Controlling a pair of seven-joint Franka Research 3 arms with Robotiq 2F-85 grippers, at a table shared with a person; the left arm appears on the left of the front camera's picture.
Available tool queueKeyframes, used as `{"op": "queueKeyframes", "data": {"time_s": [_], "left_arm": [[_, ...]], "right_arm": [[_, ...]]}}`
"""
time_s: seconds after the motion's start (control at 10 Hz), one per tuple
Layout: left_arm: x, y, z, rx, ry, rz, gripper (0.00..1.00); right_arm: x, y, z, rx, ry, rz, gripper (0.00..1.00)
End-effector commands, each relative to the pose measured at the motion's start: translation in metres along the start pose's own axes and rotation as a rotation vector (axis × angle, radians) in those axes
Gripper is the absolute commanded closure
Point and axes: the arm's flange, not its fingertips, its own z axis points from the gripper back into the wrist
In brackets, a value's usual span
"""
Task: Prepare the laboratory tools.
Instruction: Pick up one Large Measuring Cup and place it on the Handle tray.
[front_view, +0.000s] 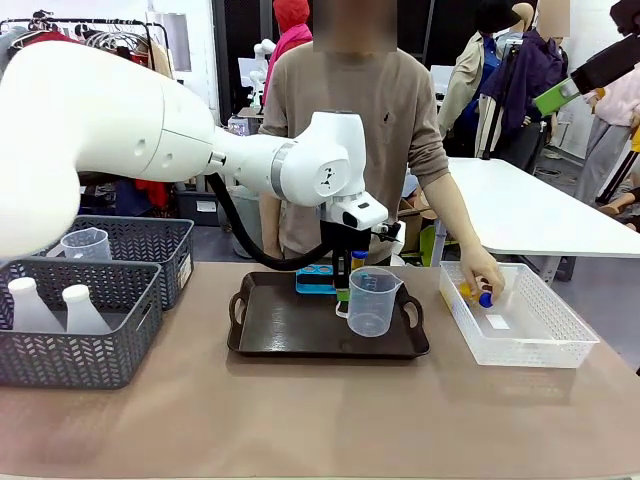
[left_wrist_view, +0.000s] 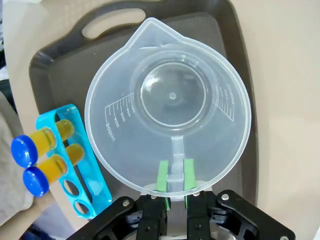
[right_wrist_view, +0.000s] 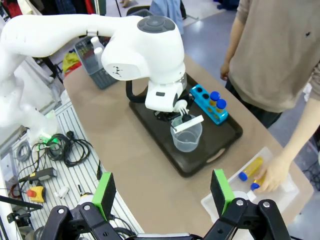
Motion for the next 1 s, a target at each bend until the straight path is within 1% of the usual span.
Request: {"op": "queueKeyframes", "data": {"time_s": [0.0, 0.3, 0.4, 0.8, 0.9], "left_arm": [[-0.003, 0.001, -0.003, 0.0, -0.009, 0.041, 1.0], [-0.006, 0.006, -0.011, -0.016, 0.005, 0.058, 1.0], [-0.006, 0.006, -0.011, -0.02, -0.001, 0.065, 0.93], [-0.008, 0.004, 0.002, -0.005, -0.006, 0.078, 0.14], [-0.009, 0.003, 0.005, -0.007, -0.008, 0.089, 0.0]], "right_arm": [[0.001, 0.0, 0.0, 0.014, -0.015, 0.006, 0.0], [0.001, 0.0, 0.0, 0.014, -0.015, 0.006, 0.0], [0.001, 0.0, 0.0, 0.014, -0.015, 0.006, 0.0], [0.001, 0.0, 0.0, 0.014, -0.015, 0.006, 0.0], [0.001, 0.0, 0.0, 0.014, -0.015, 0.006, 0.0]]}}
